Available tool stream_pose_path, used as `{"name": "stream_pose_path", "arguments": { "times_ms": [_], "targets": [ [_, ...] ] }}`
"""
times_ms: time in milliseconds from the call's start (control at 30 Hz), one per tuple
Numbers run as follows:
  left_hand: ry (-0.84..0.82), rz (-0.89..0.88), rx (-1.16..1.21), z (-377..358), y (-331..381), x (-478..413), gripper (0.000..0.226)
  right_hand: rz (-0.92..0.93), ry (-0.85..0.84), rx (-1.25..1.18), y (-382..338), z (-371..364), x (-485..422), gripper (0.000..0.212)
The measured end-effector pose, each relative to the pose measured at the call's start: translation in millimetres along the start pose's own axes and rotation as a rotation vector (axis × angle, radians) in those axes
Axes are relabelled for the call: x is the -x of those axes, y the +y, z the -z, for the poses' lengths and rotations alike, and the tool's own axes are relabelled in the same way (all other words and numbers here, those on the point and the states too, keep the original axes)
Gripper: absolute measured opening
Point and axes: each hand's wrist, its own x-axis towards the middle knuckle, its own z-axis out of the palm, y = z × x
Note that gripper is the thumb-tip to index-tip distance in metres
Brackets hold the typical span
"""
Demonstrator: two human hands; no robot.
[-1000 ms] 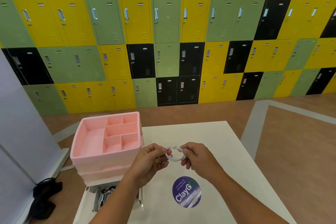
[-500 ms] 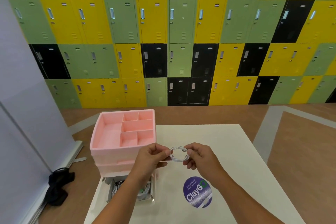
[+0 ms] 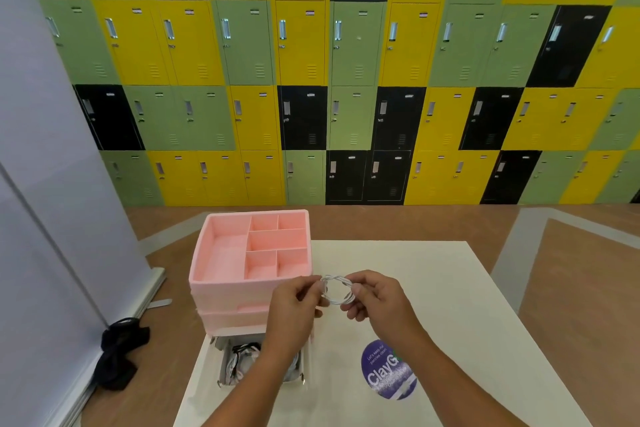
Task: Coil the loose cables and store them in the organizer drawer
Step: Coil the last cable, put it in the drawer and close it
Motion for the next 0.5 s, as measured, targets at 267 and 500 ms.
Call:
{"name": "stream_pose_path", "arguments": {
  "times_ms": [267,500],
  "targets": [
    [-0.092,0.229,0.177,2.4,-1.6,-5.8,0.005,-0.001,0.026,0.131,9.4,-4.1,0.7,0.025],
    [-0.32,0.426,0.314,34.6,-19.2,0.4,0.016,-0.026,-0.036,0.277,14.6,-19.6,0.3,0.025]
  ]
}}
